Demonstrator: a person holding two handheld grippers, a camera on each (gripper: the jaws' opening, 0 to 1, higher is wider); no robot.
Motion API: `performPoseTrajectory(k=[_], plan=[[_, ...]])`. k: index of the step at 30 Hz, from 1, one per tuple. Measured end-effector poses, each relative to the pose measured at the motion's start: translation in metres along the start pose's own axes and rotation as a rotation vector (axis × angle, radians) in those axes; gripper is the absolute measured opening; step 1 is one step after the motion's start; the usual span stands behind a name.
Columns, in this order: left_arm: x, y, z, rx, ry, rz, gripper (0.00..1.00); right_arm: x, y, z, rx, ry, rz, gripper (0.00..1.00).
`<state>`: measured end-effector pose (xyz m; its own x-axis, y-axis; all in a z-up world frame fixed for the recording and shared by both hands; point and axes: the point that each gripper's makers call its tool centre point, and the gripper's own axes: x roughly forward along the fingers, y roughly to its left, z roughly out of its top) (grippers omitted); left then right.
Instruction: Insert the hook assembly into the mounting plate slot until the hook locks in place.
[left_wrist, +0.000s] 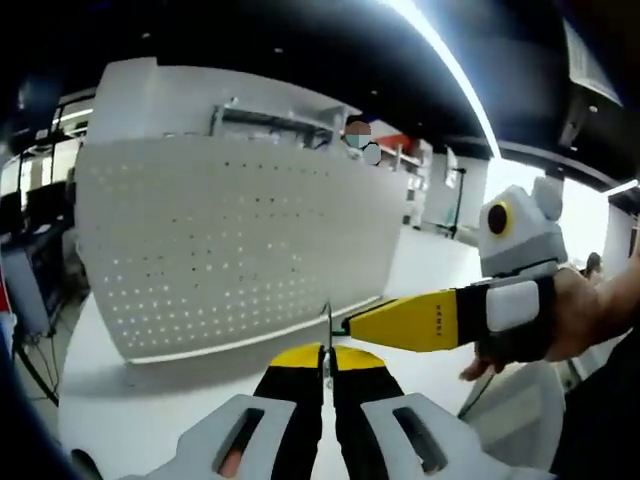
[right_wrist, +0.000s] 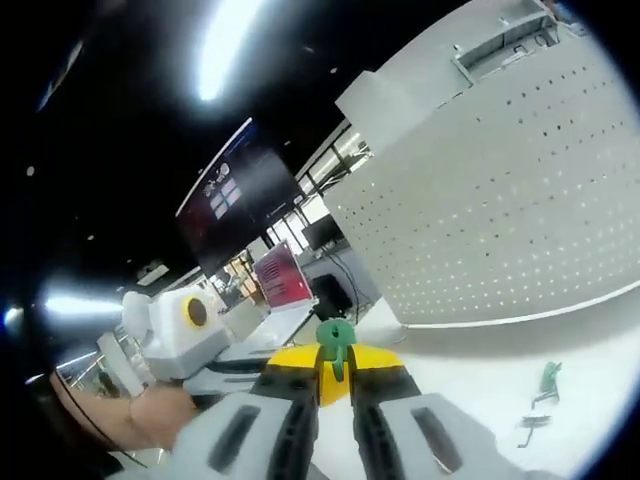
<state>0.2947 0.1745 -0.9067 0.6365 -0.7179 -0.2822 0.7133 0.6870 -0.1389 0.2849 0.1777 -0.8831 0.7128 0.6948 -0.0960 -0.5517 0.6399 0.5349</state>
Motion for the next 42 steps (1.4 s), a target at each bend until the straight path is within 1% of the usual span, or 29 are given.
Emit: performPoseTrajectory(k=[2, 3, 7, 10, 12, 13, 14, 19, 21, 24, 25, 27, 32, 34, 35, 38, 41, 42], plan=[[0.000, 0.000, 0.003, 0.006, -0.011, 0.002, 0.01, 0.001, -0.001, -0.002, 0.008, 0.006, -0.001, 0.07], [-0.001, 0.001, 0.004, 0.016, -0.014, 0.010, 0.01, 0.002, -0.001, 0.001, 0.008, -0.012, 0.000, 0.06], [-0.001, 0.000, 0.004, 0.035, -0.009, 0.007, 0.01, 0.002, 0.002, 0.001, 0.014, -0.014, 0.007, 0.02], [-0.002, 0.002, 0.005, 0.062, -0.009, 0.033, 0.01, 0.003, 0.003, 0.001, 0.010, -0.016, 0.006, 0.02], [-0.003, 0.004, 0.006, 0.055, -0.014, 0.042, 0.01, 0.004, 0.003, 0.001, 0.026, -0.024, 0.009, 0.01], [-0.003, 0.005, 0.005, 0.057, -0.009, 0.045, 0.01, 0.005, 0.003, -0.001, 0.057, -0.017, 0.005, 0.01], [-0.003, 0.007, 0.002, 0.060, 0.007, 0.049, 0.01, 0.007, 0.002, -0.003, 0.059, -0.008, 0.000, 0.01], [-0.007, 0.013, -0.004, 0.064, 0.039, 0.053, 0.02, 0.014, 0.005, -0.011, 0.038, 0.017, -0.002, 0.00], [-0.007, 0.014, -0.006, 0.091, 0.046, 0.062, 0.02, 0.016, 0.006, -0.013, 0.022, 0.028, -0.002, 0.00], [-0.011, 0.017, -0.006, 0.089, 0.036, 0.066, 0.02, 0.017, 0.009, -0.013, 0.027, 0.034, 0.008, 0.00], [-0.013, 0.019, -0.005, 0.077, 0.024, 0.059, 0.03, 0.018, 0.009, -0.013, 0.028, 0.034, 0.008, 0.00], [-0.014, 0.020, -0.007, 0.053, 0.021, 0.043, 0.03, 0.019, 0.009, -0.015, 0.032, 0.039, 0.005, 0.00], [-0.016, 0.019, -0.008, 0.081, 0.026, 0.040, 0.04, 0.020, 0.009, -0.018, 0.065, 0.051, 0.002, 0.00], [-0.018, 0.019, -0.006, 0.073, 0.012, 0.037, 0.04, 0.018, 0.009, -0.014, 0.084, 0.035, -0.004, 0.00], [-0.020, 0.020, -0.005, 0.071, 0.004, 0.036, 0.06, 0.018, 0.010, -0.012, 0.077, 0.033, -0.005, 0.00], [-0.021, 0.025, -0.008, 0.069, 0.014, 0.054, 0.15, 0.017, 0.009, -0.011, 0.040, 0.037, -0.011, 0.00], [-0.024, 0.029, -0.010, 0.060, 0.010, 0.069, 0.23, 0.014, 0.006, -0.006, 0.007, 0.023, -0.023, 0.00], [-0.026, 0.032, -0.008, 0.077, 0.001, 0.097, 0.25, 0.013, 0.005, -0.005, -0.005, 0.019, -0.028, 0.00]])
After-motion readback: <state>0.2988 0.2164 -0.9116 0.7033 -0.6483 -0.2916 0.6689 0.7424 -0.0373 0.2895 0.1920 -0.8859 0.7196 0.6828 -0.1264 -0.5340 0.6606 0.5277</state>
